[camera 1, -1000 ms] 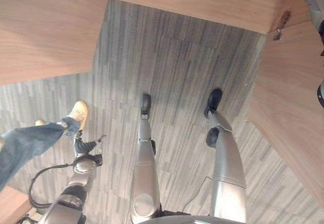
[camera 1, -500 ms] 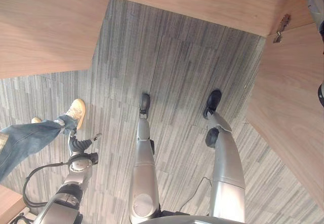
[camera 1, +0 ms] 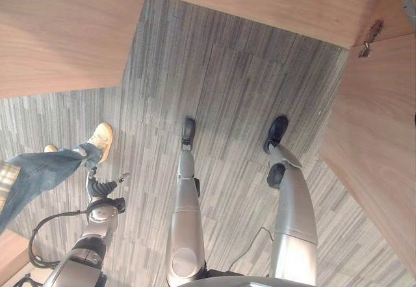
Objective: Put the empty folder in the office cabinet
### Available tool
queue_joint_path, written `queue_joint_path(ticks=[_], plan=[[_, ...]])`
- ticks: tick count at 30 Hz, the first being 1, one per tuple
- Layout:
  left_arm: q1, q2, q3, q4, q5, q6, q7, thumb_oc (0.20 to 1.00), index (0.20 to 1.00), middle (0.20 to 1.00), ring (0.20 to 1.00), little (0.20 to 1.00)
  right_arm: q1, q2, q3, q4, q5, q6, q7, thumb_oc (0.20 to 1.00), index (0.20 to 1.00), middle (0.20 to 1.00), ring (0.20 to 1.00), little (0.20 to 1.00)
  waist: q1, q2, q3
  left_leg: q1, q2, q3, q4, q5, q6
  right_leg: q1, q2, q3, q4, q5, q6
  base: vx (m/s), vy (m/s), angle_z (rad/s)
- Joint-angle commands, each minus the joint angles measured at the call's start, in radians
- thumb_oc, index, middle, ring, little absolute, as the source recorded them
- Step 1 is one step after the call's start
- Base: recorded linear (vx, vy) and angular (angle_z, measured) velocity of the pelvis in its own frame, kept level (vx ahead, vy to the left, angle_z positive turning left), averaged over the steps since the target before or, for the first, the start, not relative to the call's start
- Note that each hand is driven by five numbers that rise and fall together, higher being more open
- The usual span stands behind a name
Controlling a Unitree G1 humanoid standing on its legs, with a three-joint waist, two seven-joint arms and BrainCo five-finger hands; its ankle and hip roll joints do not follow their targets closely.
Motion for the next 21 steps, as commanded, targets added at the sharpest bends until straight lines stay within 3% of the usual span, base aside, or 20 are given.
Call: queue_joint_path(ticks=[1,2,3,4,19,20,21], plan=[[0.011,0.062,-0.012,0.045,-0.001,-0.01,0.031,1.0,1.0,1.0,1.0,1.0,-0.037,0.01,0.046,0.023,0.071,0.019,-0.03,0.2,0.2,0.2,0.2,0.2,0.031,-0.035,-0.021,0.281,0.021,0.029,-0.011,-0.042,-0.034,0.018,-0.022,0.088,0.034,-0.093,0.177,-0.08,-0.027,0.0],[0.009,0.057,-0.011,0.048,-0.007,-0.01,0.033,1.0,1.0,1.0,1.0,1.0,-0.04,0.008,0.046,0.015,0.094,0.009,-0.033,0.2,0.2,0.2,0.2,0.2,0.029,-0.035,-0.01,0.266,0.02,0.027,-0.011,-0.029,-0.034,0.003,-0.023,0.083,0.028,-0.052,0.167,-0.08,-0.027,0.0],[0.009,0.057,-0.011,0.048,-0.007,-0.01,0.033,1.0,1.0,1.0,1.0,1.0,-0.04,0.008,0.046,0.015,0.094,0.009,-0.033,0.2,0.2,0.2,0.2,0.2,0.029,-0.035,-0.01,0.266,0.02,0.027,-0.011,-0.029,-0.034,0.003,-0.023,0.083,0.028,-0.052,0.167,0.0,0.0,0.0],[0.011,0.057,-0.008,0.048,-0.007,-0.01,0.034,1.0,1.0,1.0,1.0,1.0,-0.04,0.003,0.046,0.017,0.103,0.01,-0.032,0.2,0.2,0.2,0.2,0.2,0.031,-0.033,-0.016,0.272,0.026,0.03,-0.011,-0.047,-0.034,0.0,-0.018,0.089,0.047,-0.091,0.178,0.07,-0.014,0.03],[-0.01,0.068,-0.012,0.073,-0.002,-0.008,0.049,1.0,1.0,1.0,1.0,1.0,-0.041,-0.002,0.046,0.008,0.089,0.022,-0.055,0.2,0.2,0.2,0.2,0.2,0.023,-0.057,-0.002,0.263,0.024,0.033,-0.011,-0.038,-0.034,0.005,-0.025,0.08,0.053,-0.094,0.175,0.01,-0.005,0.01],[-0.015,0.071,-0.013,0.077,0.002,-0.006,0.051,1.0,1.0,1.0,1.0,1.0,-0.034,0.0,0.046,0.005,0.089,0.021,-0.06,0.492,0.492,0.492,0.492,0.492,0.022,-0.059,-0.001,0.266,0.022,0.035,-0.011,-0.042,-0.034,0.014,-0.026,0.082,0.047,-0.091,0.176,-0.03,0.047,0.03],[-0.023,0.071,-0.017,0.081,0.006,-0.003,0.053,1.0,1.0,1.0,1.0,1.0,-0.028,0.002,0.046,-0.001,0.087,0.022,-0.07,1.0,1.0,1.0,1.0,1.0,0.021,-0.058,0.0,0.27,0.021,0.037,-0.011,-0.044,-0.034,0.024,-0.028,0.079,0.041,-0.088,0.175,-0.04,0.043,0.05]])
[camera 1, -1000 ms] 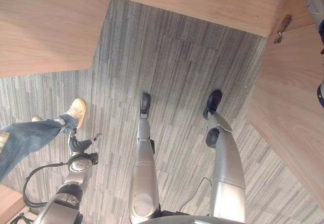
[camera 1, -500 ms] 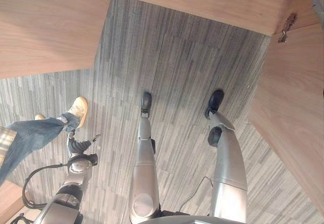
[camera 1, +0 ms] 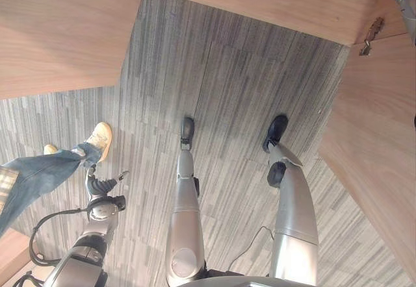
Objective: Put the empty folder in the office cabinet
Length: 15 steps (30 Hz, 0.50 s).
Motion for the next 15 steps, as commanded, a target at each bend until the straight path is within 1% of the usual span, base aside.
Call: queue_joint_path(ticks=[1,2,3,5,6,7,8,9,10,11,12,13,14,15], plan=[[-0.014,0.069,-0.015,0.069,0.01,0.002,0.04,1.0,1.0,1.0,1.0,1.0,-0.04,0.011,0.033,0.005,0.014,0.032,-0.068,1.0,1.0,1.0,1.0,1.0,0.026,-0.052,-0.001,0.277,0.013,0.037,-0.011,-0.039,-0.029,0.044,-0.022,0.088,-0.004,-0.061,0.184,-0.14,0.046,0.07],[-0.029,0.06,-0.027,0.075,0.013,0.004,0.043,1.0,1.0,1.0,1.0,1.0,-0.023,0.021,0.033,0.001,0.015,0.037,-0.062,1.0,1.0,1.0,1.0,1.0,0.021,-0.052,0.009,0.279,0.003,0.035,-0.011,-0.03,-0.029,0.059,-0.028,0.08,-0.04,-0.001,0.175,-0.13,0.033,0.05],[-0.029,0.06,-0.027,0.075,0.013,0.004,0.043,1.0,1.0,1.0,1.0,1.0,-0.023,0.021,0.033,0.001,0.015,0.037,-0.062,1.0,1.0,1.0,1.0,1.0,0.021,-0.052,0.009,0.279,0.003,0.035,-0.011,-0.03,-0.029,0.059,-0.028,0.08,-0.04,-0.001,0.175,-0.13,0.035,0.02],[-0.029,0.042,-0.032,0.073,0.023,-0.003,0.041,1.0,1.0,1.0,1.0,1.0,-0.013,0.041,0.033,0.018,0.037,0.042,-0.051,1.0,1.0,1.0,1.0,1.0,0.019,-0.034,0.012,0.295,-0.002,0.037,-0.011,-0.034,-0.029,0.096,-0.037,0.078,-0.088,0.023,0.182,-0.06,0.049,-0.01],[-0.024,0.024,-0.034,0.074,0.021,-0.003,0.039,1.0,1.0,1.0,1.0,1.0,-0.003,0.053,0.033,0.023,0.06,0.038,-0.043,1.0,1.0,1.0,1.0,1.0,0.016,-0.02,0.014,0.303,-0.006,0.038,-0.011,-0.043,-0.029,0.116,-0.036,0.08,-0.11,0.035,0.184,-0.11,0.093,0.01],[-0.021,-0.021,-0.035,0.066,0.027,-0.005,0.033,1.0,1.0,1.0,1.0,1.0,0.016,0.088,0.032,0.039,0.133,0.035,-0.032,1.0,1.0,1.0,1.0,1.0,0.011,0.018,0.013,0.319,-0.017,0.037,-0.011,-0.051,-0.029,0.157,-0.036,0.081,-0.161,0.064,0.19,-0.11,0.099,0.01],[-0.023,-0.024,-0.035,0.066,0.027,-0.004,0.033,1.0,1.0,1.0,1.0,1.0,0.046,0.111,-0.008,0.046,0.16,0.035,-0.032,1.0,1.0,1.0,1.0,1.0,0.007,0.018,0.013,0.332,-0.017,0.037,-0.011,-0.06,-0.029,0.186,-0.034,0.082,-0.19,0.08,0.193,-0.13,0.106,-0.03],[-0.03,-0.029,-0.038,0.07,0.03,-0.005,0.037,1.0,1.0,1.0,1.0,1.0,0.101,0.15,-0.073,0.046,0.19,0.036,-0.036,1.0,1.0,1.0,1.0,1.0,0.002,0.01,0.01,0.356,-0.02,0.041,-0.011,-0.073,-0.026,0.226,-0.034,0.081,-0.231,0.103,0.2,-0.08,0.083,-0.09],[-0.03,-0.026,-0.041,0.071,0.037,-0.002,0.035,1.0,1.0,1.0,1.0,1.0,0.136,0.191,-0.104,0.047,0.197,0.037,-0.028,1.0,1.0,1.0,1.0,1.0,-0.001,0.004,0.008,0.377,-0.022,0.049,-0.011,-0.092,-0.018,0.254,-0.031,0.084,-0.263,0.122,0.204,-0.04,0.055,-0.05],[-0.03,-0.026,-0.041,0.071,0.037,-0.002,0.035,1.0,1.0,1.0,1.0,1.0,0.136,0.191,-0.104,0.047,0.197,0.037,-0.028,1.0,1.0,1.0,1.0,1.0,-0.001,0.004,0.008,0.377,-0.022,0.049,-0.011,-0.092,-0.018,0.254,-0.031,0.084,-0.263,0.122,0.204,-0.06,0.045,-0.12],[-0.028,-0.021,-0.043,0.07,0.044,-0.003,0.032,1.0,1.0,1.0,1.0,1.0,0.165,0.221,-0.134,0.039,0.212,0.032,-0.028,1.0,1.0,1.0,1.0,1.0,-0.004,-0.004,0.006,0.401,-0.025,0.057,-0.011,-0.107,-0.013,0.293,-0.028,0.093,-0.304,0.137,0.212,-0.08,0.044,-0.13],[-0.024,-0.02,-0.041,0.072,0.047,0.001,0.031,1.0,1.0,1.0,1.0,1.0,0.209,0.261,-0.175,0.028,0.217,0.031,-0.019,1.0,1.0,1.0,1.0,1.0,-0.013,-0.016,0.008,0.426,-0.03,0.072,-0.005,-0.13,-0.003,0.329,-0.033,0.099,-0.337,0.165,0.218,-0.14,0.107,-0.2],[-0.029,-0.017,-0.033,0.076,0.047,0.002,0.033,1.0,1.0,1.0,1.0,1.0,0.281,0.326,-0.261,0.005,0.257,0.023,-0.02,1.0,1.0,1.0,1.0,1.0,-0.03,-0.036,0.005,0.459,-0.042,0.087,0.034,-0.194,0.016,0.387,-0.045,0.11,-0.383,0.194,0.229,-0.1,0.086,-0.12],[-0.029,-0.017,-0.033,0.076,0.047,0.002,0.033,1.0,1.0,1.0,1.0,1.0,0.281,0.326,-0.261,0.005,0.257,0.023,-0.02,1.0,1.0,1.0,1.0,1.0,-0.03,-0.036,0.005,0.459,-0.042,0.087,0.034,-0.194,0.016,0.387,-0.045,0.11,-0.383,0.194,0.229,-0.1,0.092,-0.01]])
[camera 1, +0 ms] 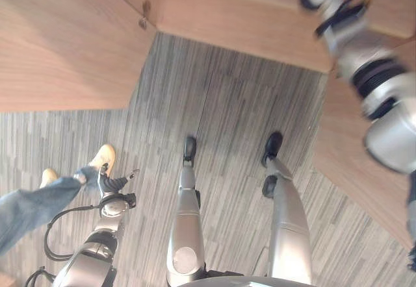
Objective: Put the empty folder in the office cabinet
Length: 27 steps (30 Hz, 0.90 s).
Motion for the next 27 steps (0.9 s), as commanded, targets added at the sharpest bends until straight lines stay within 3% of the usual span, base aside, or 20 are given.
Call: queue_joint_path(ticks=[1,2,5,10,12,15,19,21,23,26,27], plan=[[-0.006,0.053,-0.019,0.074,0.026,-0.004,0.031,1.0,1.0,1.0,1.0,1.0,-0.033,0.074,-0.106,0.021,0.1,0.007,-0.021,1.0,1.0,1.0,1.0,1.0,0.001,-0.058,0.013,0.23,-0.01,0.047,0.058,-0.213,0.03,0.036,-0.055,0.08,-0.079,0.057,0.121,-0.04,0.029,0.06],[-0.006,0.053,-0.019,0.074,0.026,-0.004,0.031,1.0,1.0,1.0,1.0,1.0,-0.033,0.074,-0.106,0.021,0.1,0.007,-0.021,1.0,1.0,1.0,1.0,1.0,0.001,-0.058,0.013,0.23,-0.01,0.047,0.058,-0.213,0.03,0.036,-0.055,0.08,-0.079,0.057,0.121,-0.12,0.118,0.08],[-0.021,0.053,-0.009,0.083,0.073,0.007,0.036,1.0,1.0,1.0,1.0,1.0,0.173,0.139,-0.247,-0.124,0.15,-0.036,-0.019,1.0,1.0,1.0,1.0,1.0,-0.045,-0.13,0.034,0.302,-0.069,0.055,0.181,-0.335,0.068,0.194,-0.122,0.093,-0.18,0.134,0.149,-0.14,0.163,0.03],[0.015,0.014,-0.002,0.065,0.116,0.021,0.013,1.0,1.0,1.0,1.0,1.0,0.493,0.091,-0.385,-0.312,0.182,-0.088,0.021,1.0,1.0,1.0,1.0,1.0,-0.069,-0.179,0.05,0.363,-0.15,0.043,0.312,-0.427,0.11,0.363,-0.202,0.082,-0.26,0.189,0.17,-0.11,0.185,0.04],[0.025,-0.003,-0.008,0.056,0.132,0.02,0.009,1.0,1.0,1.0,1.0,1.0,0.55,0.079,-0.398,-0.34,0.183,-0.103,0.034,1.0,1.0,1.0,1.0,1.0,-0.075,-0.19,0.04,0.371,-0.162,0.038,0.319,-0.438,0.117,0.384,-0.214,0.082,-0.274,0.201,0.174,-0.08,0.163,0.05],[0.085,-0.037,-0.006,0.051,0.191,0.052,-0.033,1.0,1.0,1.0,1.0,1.0,0.842,0.092,-0.459,-0.456,0.208,-0.151,0.107,1.0,1.0,1.0,1.0,1.0,-0.097,-0.225,-0.032,0.412,-0.201,0.034,0.331,-0.448,0.15,0.474,-0.246,0.064,-0.324,0.259,0.194,0.0,0.184,0.13],[0.106,-0.049,0.0,0.069,0.231,0.073,-0.052,1.0,1.0,1.0,1.0,1.0,0.969,0.08,-0.487,-0.518,0.224,-0.178,0.156,1.0,1.0,1.0,1.0,1.0,-0.117,-0.239,-0.07,0.446,-0.219,0.041,0.317,-0.449,0.163,0.509,-0.256,0.059,-0.339,0.289,0.203,0.03,0.149,-0.03],[0.152,-0.049,0.028,0.066,0.281,0.087,-0.077,1.0,1.0,1.0,1.0,1.0,1.154,0.044,-0.556,-0.592,0.276,-0.21,0.235,1.0,1.0,1.0,1.0,1.0,-0.15,-0.25,-0.108,0.503,-0.247,0.058,0.302,-0.455,0.182,0.55,-0.259,0.063,-0.35,0.333,0.212,0.01,0.245,0.01],[0.171,-0.049,0.036,0.061,0.287,0.092,-0.081,1.0,1.0,1.0,1.0,1.0,1.201,0.033,-0.565,-0.613,0.275,-0.211,0.251,1.0,1.0,1.0,1.0,1.0,-0.154,-0.25,-0.117,0.518,-0.254,0.064,0.3,-0.457,0.191,0.559,-0.262,0.063,-0.348,0.344,0.212,0.03,0.183,-0.3],[0.24,-0.049,0.05,0.023,0.33,0.091,-0.104,1.0,1.0,1.0,1.0,1.0,1.39,-0.018,-0.64,-0.666,0.272,-0.227,0.309,1.0,1.0,1.0,1.0,1.0,-0.198,-0.24,-0.142,0.602,-0.26,0.11,0.249,-0.437,0.205,0.57,-0.248,0.064,-0.314,0.39,0.212,0.02,0.2,-0.63],[0.26,-0.065,0.037,0.014,0.349,0.094,-0.113,1.0,1.0,1.0,1.0,1.0,1.471,-0.028,-0.668,-0.683,0.269,-0.237,0.325,1.0,1.0,1.0,1.0,1.0,-0.219,-0.225,-0.147,0.631,-0.245,0.142,0.224,-0.428,0.212,0.571,-0.229,0.05,-0.284,0.367,0.212,-0.07,0.222,-0.66]])
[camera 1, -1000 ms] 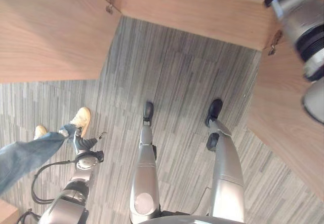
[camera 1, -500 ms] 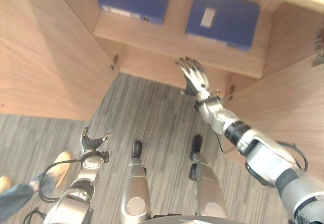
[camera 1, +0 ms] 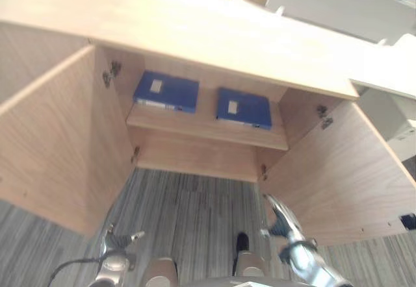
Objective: Put the empty folder in the office cabinet
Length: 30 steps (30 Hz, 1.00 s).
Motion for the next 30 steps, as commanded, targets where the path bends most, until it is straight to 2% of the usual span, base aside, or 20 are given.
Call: queue_joint_path(ticks=[1,3,4,6,8,9,10,11,12,13,16,18,19,20,22,25,26,28,29,30], plan=[[-0.035,0.02,-0.009,-0.096,0.064,-0.015,-0.02,1.0,1.0,1.0,1.0,1.0,-0.181,-0.067,-0.051,-0.026,0.025,-0.045,0.04,1.0,1.0,1.0,1.0,1.0,-0.005,0.068,0.1,0.19,0.047,-0.018,-0.298,0.013,-0.129,-0.087,0.017,-0.007,-0.082,-0.032,0.223,-0.16,0.206,-0.57],[-0.015,0.018,-0.015,-0.107,0.067,-0.012,-0.029,1.0,1.0,1.0,1.0,1.0,-0.132,-0.053,-0.079,0.003,0.037,-0.048,0.038,1.0,1.0,1.0,1.0,1.0,-0.017,0.08,0.084,0.185,0.063,0.024,-0.344,0.059,-0.131,-0.075,0.022,-0.05,-0.043,-0.077,0.218,-0.2,0.096,-0.45],[-0.015,0.018,-0.015,-0.108,0.067,-0.012,-0.029,1.0,1.0,1.0,1.0,1.0,-0.132,-0.052,-0.079,0.003,0.037,-0.048,0.038,1.0,1.0,1.0,1.0,1.0,-0.018,0.075,0.082,0.183,0.058,0.023,-0.347,0.066,-0.131,-0.079,0.017,-0.05,-0.044,-0.074,0.218,-0.21,0.049,-0.52],[-0.007,0.011,-0.022,-0.101,0.078,-0.006,-0.033,1.0,1.0,1.0,1.0,1.0,-0.068,-0.02,-0.11,0.035,0.051,-0.055,0.027,1.0,1.0,1.0,1.0,1.0,-0.028,0.089,0.044,0.17,0.09,0.077,-0.404,0.118,-0.147,-0.038,0.038,-0.089,0.016,-0.148,0.211,-0.2,0.02,-0.4],[-0.007,0.011,-0.022,-0.101,0.078,-0.006,-0.032,1.0,1.0,1.0,1.0,1.0,-0.068,-0.019,-0.11,0.035,0.051,-0.055,0.026,1.0,1.0,1.0,1.0,1.0,-0.029,0.085,0.041,0.166,0.085,0.077,-0.408,0.125,-0.146,-0.043,0.033,-0.088,0.015,-0.145,0.211,-0.12,0.012,-0.22],[0.085,0.068,0.005,-0.173,0.061,-0.022,-0.074,1.0,1.0,1.0,1.0,1.0,-0.018,-0.036,-0.176,0.014,0.071,-0.073,0.014,1.0,1.0,1.0,1.0,1.0,-0.019,0.102,0.023,0.155,0.106,0.11,-0.432,0.152,-0.147,0.002,0.037,-0.122,0.048,-0.183,0.208,-0.26,0.032,-0.56],[0.048,0.163,-0.074,-0.217,0.382,-0.106,0.115,1.0,1.0,1.0,1.0,1.0,-0.007,-0.011,-0.184,0.05,0.084,-0.071,-0.011,1.0,1.0,1.0,1.0,1.0,-0.013,0.106,0.011,0.144,0.115,0.124,-0.442,0.165,-0.148,0.018,0.04,-0.129,0.081,-0.207,0.206,-0.28,0.035,-0.55],[0.046,0.162,-0.075,-0.214,0.388,-0.108,0.121,1.0,1.0,1.0,1.0,1.0,-0.008,-0.008,-0.186,0.052,0.083,-0.073,-0.013,1.0,1.0,1.0,1.0,1.0,-0.011,0.1,0.007,0.137,0.109,0.125,-0.444,0.173,-0.146,0.011,0.035,-0.126,0.078,-0.201,0.206,-0.28,0.046,-0.43],[0.006,0.173,-0.114,-0.218,0.371,-0.039,0.118,1.0,1.0,1.0,1.0,1.0,0.021,-0.006,-0.217,0.007,0.103,-0.119,-0.048,1.0,1.0,1.0,1.0,1.0,-0.025,0.1,-0.017,0.121,0.131,0.176,-0.448,0.2,-0.151,0.042,0.047,-0.125,0.134,-0.237,0.204,-0.26,0.071,-0.59],[0.048,0.107,-0.039,-0.163,0.165,-0.023,-0.006,1.0,1.0,1.0,1.0,1.0,0.031,0.011,-0.267,0.042,0.156,-0.085,-0.061,1.0,1.0,1.0,1.0,1.0,-0.013,0.104,-0.028,0.108,0.132,0.197,-0.452,0.21,-0.144,0.055,0.051,-0.122,0.152,-0.259,0.195,-0.28,0.051,-0.64],[0.022,-0.047,-0.042,-0.088,0.106,-0.017,0.042,1.0,1.0,1.0,1.0,1.0,0.059,0.094,-0.314,0.067,0.191,-0.085,-0.117,1.0,1.0,1.0,1.0,1.0,-0.035,0.092,-0.078,0.093,0.144,0.261,-0.465,0.238,-0.148,0.101,0.084,-0.102,0.18,-0.283,0.19,-0.13,-0.007,-1.02],[0.022,-0.047,-0.042,-0.088,0.106,-0.017,0.042,1.0,1.0,1.0,1.0,1.0,0.059,0.094,-0.314,0.067,0.191,-0.085,-0.117,1.0,1.0,1.0,1.0,1.0,-0.035,0.092,-0.078,0.093,0.144,0.261,-0.465,0.238,-0.148,0.101,0.084,-0.102,0.18,-0.283,0.19,-0.11,-0.034,-0.99],[0.093,-0.057,-0.038,-0.125,0.08,-0.011,0.028,1.0,1.0,1.0,1.0,1.0,0.044,0.111,-0.4,0.106,0.278,-0.069,-0.17,1.0,1.0,1.0,1.0,1.0,0.0,0.088,-0.098,0.063,0.144,0.283,-0.466,0.265,-0.148,0.164,0.118,-0.093,0.146,-0.297,0.199,-0.34,-0.146,-0.96],[0.115,-0.061,-0.055,-0.158,0.078,-0.015,0.011,1.0,1.0,1.0,1.0,1.0,0.025,0.123,-0.425,0.164,0.32,-0.067,-0.196,1.0,1.0,1.0,1.0,1.0,0.036,0.081,-0.11,0.031,0.146,0.297,-0.455,0.282,-0.151,0.207,0.137,-0.092,0.087,-0.324,0.202,-0.34,-0.148,-0.57],[0.115,-0.06,-0.056,-0.16,0.078,-0.014,0.011,1.0,1.0,1.0,1.0,1.0,0.022,0.124,-0.425,0.168,0.321,-0.069,-0.196,1.0,1.0,1.0,1.0,1.0,0.038,0.08,-0.11,0.03,0.148,0.298,-0.453,0.281,-0.152,0.208,0.138,-0.091,0.083,-0.322,0.201,-0.12,-0.065,-0.14],[0.107,-0.04,-0.043,-0.164,0.081,0.006,0.008,1.0,1.0,1.0,1.0,1.0,-0.08,0.118,-0.46,0.207,0.478,-0.063,-0.189,1.0,1.0,1.0,1.0,1.0,0.108,0.09,-0.105,-0.025,0.193,0.345,-0.42,0.326,-0.175,0.248,0.18,-0.116,-0.067,-0.489,0.156,-0.29,-0.194,-0.56],[0.091,-0.042,-0.037,-0.151,0.084,0.013,0.011,1.0,1.0,1.0,1.0,1.0,-0.15,0.09,-0.458,0.259,0.546,-0.061,-0.179,1.0,1.0,1.0,1.0,1.0,0.128,0.105,-0.093,-0.06,0.229,0.348,-0.406,0.375,-0.201,0.255,0.211,-0.112,-0.096,-0.513,0.135,-0.21,-0.218,-0.58],[0.089,-0.043,-0.036,-0.15,0.084,0.014,0.011,1.0,1.0,1.0,1.0,1.0,-0.154,0.088,-0.458,0.262,0.547,-0.062,-0.178,1.0,1.0,1.0,1.0,1.0,0.127,0.106,-0.088,-0.057,0.229,0.346,-0.405,0.373,-0.203,0.259,0.211,-0.113,-0.095,-0.516,0.134,-0.06,-0.089,-0.12],[0.005,0.033,-0.565,-0.129,0.576,-0.115,-0.397,1.0,1.0,1.0,1.0,1.0,-0.22,0.043,-0.389,0.314,0.508,-0.065,-0.104,1.0,1.0,1.0,1.0,1.0,0.066,0.133,-0.097,-0.042,0.235,0.379,-0.43,0.38,-0.216,0.279,0.227,-0.104,-0.119,-0.535,0.134,-0.17,-0.088,0.27],[0.116,0.018,-0.099,-0.219,0.107,-0.057,-0.112,1.0,1.0,1.0,1.0,1.0,-0.221,0.032,-0.489,0.285,0.597,-0.087,-0.143,1.0,1.0,1.0,1.0,1.0,0.16,0.162,-0.065,-0.086,0.249,0.352,-0.417,0.436,-0.225,0.288,0.252,-0.122,-0.143,-0.542,0.107,-0.28,-0.156,0.32]])
